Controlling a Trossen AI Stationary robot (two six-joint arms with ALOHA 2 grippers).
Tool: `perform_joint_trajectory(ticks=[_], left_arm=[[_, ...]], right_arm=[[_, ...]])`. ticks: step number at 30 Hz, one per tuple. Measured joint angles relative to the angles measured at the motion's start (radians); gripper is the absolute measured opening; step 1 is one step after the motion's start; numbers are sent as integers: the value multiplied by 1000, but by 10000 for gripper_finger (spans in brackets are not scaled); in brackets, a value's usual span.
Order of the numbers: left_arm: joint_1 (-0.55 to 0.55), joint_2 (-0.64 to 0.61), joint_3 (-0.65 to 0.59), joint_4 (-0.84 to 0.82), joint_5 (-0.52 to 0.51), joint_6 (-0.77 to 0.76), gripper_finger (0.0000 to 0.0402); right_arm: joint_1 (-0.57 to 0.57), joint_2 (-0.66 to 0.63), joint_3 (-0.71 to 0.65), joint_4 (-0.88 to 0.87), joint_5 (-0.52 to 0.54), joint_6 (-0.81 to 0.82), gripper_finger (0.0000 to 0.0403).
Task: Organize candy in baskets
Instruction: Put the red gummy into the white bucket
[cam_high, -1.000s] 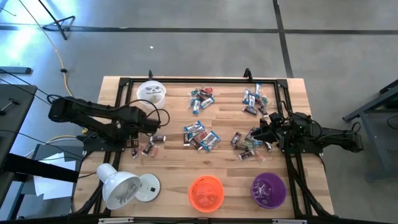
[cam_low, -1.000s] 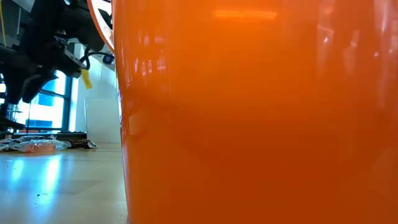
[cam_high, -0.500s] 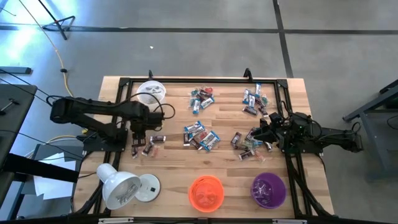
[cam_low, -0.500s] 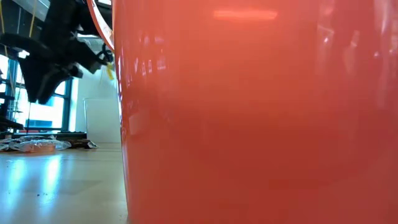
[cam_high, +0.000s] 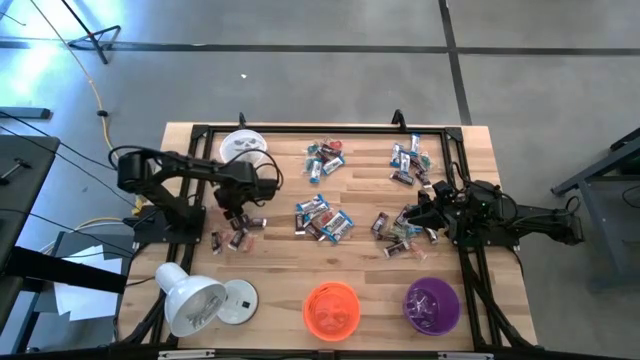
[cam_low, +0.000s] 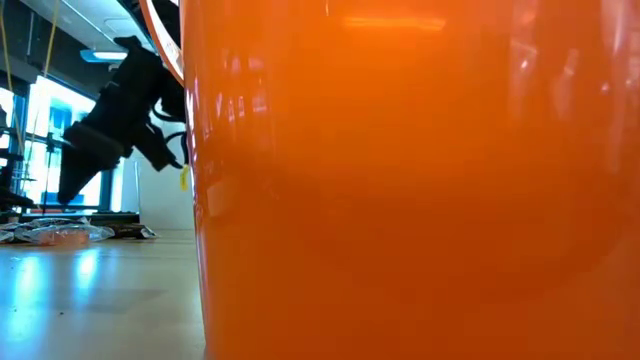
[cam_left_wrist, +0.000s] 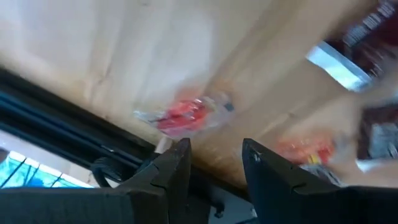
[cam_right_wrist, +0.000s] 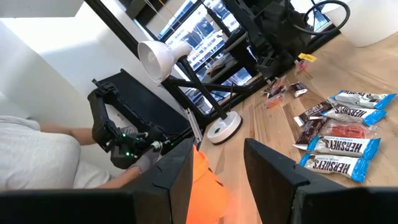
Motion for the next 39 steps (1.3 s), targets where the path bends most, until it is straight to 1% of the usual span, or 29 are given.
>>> perform_joint_trajectory(ticks=[4,8,11,17,25,28,30,34,39], left_arm=[[24,-1,0,-1,-39,-1,131],[53,-1,-4,-4,-41,26,131],[68,-1,-20,1,-39,42,131],[85,-1,-70,39,-1,58,131],[95,-1,-155,137,3,58,131],[108,10,-157,148,6,51,131],[116,17,-157,150,-12,34,131],[125,42,-161,189,-95,-57,131],[128,70,-163,206,-112,-75,131]], right_arm=[[0,0,0,0,0,0,138],[0,0,0,0,0,0,138],[0,0,0,0,0,0,138],[0,0,0,0,0,0,138],[0,0,0,0,0,0,138],[0,0,0,0,0,0,138],[0,0,0,0,0,0,138],[0,0,0,0,0,0,138],[0,0,0,0,0,0,138]])
